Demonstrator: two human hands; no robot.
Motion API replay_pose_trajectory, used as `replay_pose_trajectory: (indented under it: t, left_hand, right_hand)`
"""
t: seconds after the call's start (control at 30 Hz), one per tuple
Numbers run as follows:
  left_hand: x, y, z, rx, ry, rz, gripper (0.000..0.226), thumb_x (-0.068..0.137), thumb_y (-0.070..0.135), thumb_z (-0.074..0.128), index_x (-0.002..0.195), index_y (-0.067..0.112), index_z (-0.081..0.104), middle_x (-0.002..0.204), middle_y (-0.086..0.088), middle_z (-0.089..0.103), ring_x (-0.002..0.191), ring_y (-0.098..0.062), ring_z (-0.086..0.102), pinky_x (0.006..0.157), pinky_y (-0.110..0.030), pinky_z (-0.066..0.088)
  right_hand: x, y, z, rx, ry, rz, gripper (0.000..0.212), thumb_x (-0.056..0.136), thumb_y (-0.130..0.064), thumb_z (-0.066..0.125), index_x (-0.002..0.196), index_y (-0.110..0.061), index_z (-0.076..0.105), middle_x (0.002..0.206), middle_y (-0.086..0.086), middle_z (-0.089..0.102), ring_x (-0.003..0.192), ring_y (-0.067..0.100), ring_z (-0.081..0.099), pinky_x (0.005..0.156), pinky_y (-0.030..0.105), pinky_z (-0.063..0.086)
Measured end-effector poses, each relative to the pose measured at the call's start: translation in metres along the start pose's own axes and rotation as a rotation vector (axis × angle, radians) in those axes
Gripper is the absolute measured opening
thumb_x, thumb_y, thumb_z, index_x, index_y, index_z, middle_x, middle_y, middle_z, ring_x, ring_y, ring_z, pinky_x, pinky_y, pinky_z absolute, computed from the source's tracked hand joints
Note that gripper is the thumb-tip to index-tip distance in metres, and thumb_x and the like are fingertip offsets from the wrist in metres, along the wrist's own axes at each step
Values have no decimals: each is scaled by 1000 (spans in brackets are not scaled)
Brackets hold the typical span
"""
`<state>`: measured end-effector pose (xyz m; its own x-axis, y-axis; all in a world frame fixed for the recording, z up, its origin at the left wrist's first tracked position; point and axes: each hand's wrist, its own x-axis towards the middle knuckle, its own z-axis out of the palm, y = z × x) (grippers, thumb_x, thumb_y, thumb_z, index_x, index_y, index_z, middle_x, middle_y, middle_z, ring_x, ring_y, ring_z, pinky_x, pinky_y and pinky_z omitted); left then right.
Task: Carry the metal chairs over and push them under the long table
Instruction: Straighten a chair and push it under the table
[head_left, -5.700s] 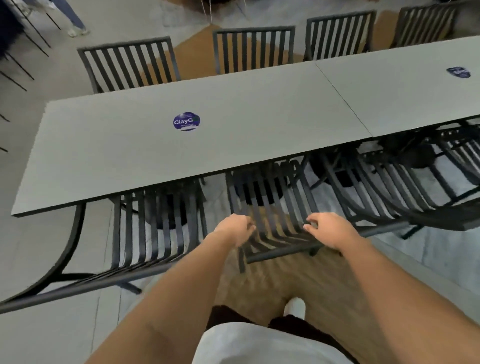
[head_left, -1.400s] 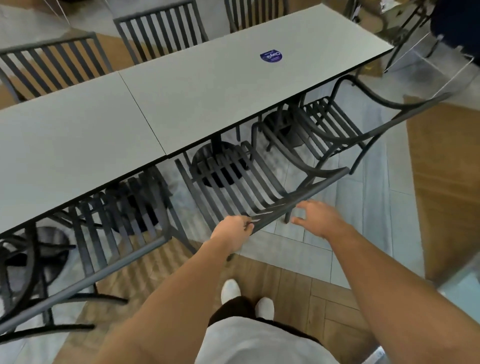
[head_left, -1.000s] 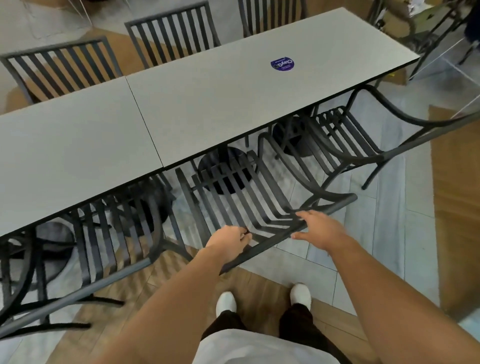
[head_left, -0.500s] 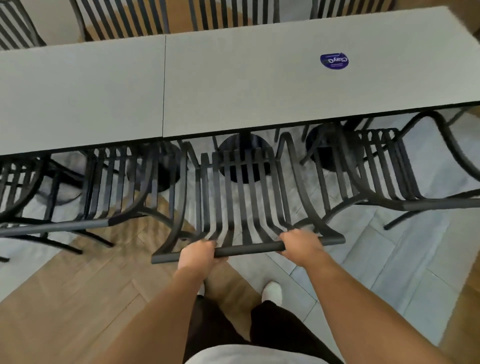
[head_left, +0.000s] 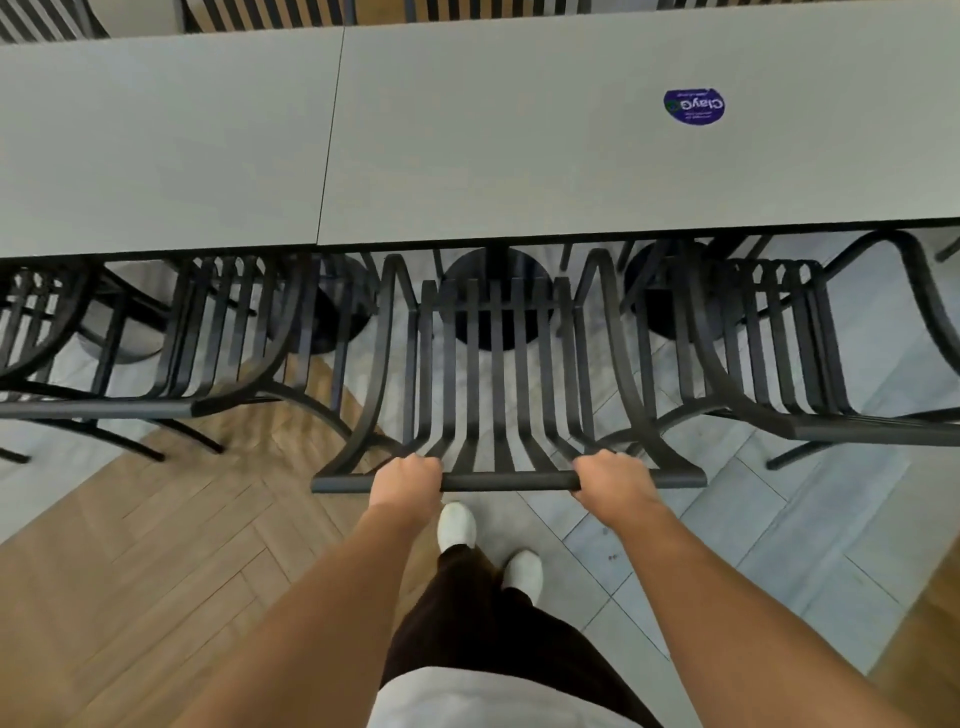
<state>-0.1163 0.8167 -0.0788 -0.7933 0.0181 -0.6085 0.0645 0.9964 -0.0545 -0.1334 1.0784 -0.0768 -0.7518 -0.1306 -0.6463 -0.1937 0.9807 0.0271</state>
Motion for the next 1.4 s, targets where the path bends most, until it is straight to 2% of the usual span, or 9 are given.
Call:
replay_pose_trajectory:
  t: [0.37,0.5,0.73,0.9,1.0,1.07,1.17,1.3,1.4]
  left_hand:
    - [46,1,-39,7,29,33,16,104,21,51,114,17,62,92,-2,60,85,-21,61,72,-32,46]
    - [60,-2,-50,27,22,42,16,104,20,51,114,16,62,97,-3,65,92,-23,65,77,-33,51]
    - [86,-6,-67,28,13,40,16,105,20,50,115,16,61,88,-1,56,78,-19,53,73,-32,47]
    - [91,-7,-63,52,3,52,17,104,19,49,115,16,61,87,0,57,78,-20,56,69,-30,47]
    - [92,-8,-64,-1,-29,43,20,104,32,53,112,17,62,83,1,55,78,-19,57,68,-30,46]
    - [93,-9,-66,-57,-81,35,36,100,52,57,105,17,61,81,3,55,77,-17,60,68,-30,49]
    - [97,-11,-70,-124,-199,48,61,88,74,57,107,16,59,87,1,61,81,-17,64,74,-31,55]
    - [95,-12,-82,-247,-297,120,97,81,87,48,151,19,42,125,-3,63,112,-23,62,94,-39,53]
    - [92,0,-91,-363,-265,179,86,93,78,39,157,21,35,143,-8,56,124,-27,58,103,-40,49]
  right_hand:
    - [43,15,-31,16,14,-6,25,99,-37,56,116,-20,64,103,3,65,99,27,64,82,41,52]
    - [57,17,-42,26,15,-6,25,99,-36,58,117,-20,64,104,4,66,100,28,64,82,40,51]
    - [83,21,-59,44,5,6,28,98,-44,58,114,-22,65,92,0,59,94,26,62,78,39,51]
    - [88,24,-57,37,-9,6,26,98,-40,57,119,-26,65,99,2,64,96,27,63,74,38,48]
    - [86,22,-60,82,-41,24,30,96,-48,59,117,-28,66,96,0,64,93,25,62,75,37,50]
    - [84,20,-64,151,-80,43,35,92,-56,63,112,-28,67,92,-3,63,88,20,61,76,37,53]
    - [79,19,-72,243,-136,67,41,84,-61,71,107,-27,67,90,-3,62,85,17,62,78,38,56]
    - [65,27,-80,386,-130,123,55,76,-65,77,113,-26,65,100,-3,63,92,16,61,82,37,55]
    - [52,44,-85,529,-97,199,76,73,-63,80,135,-26,59,119,1,63,108,21,60,94,40,52]
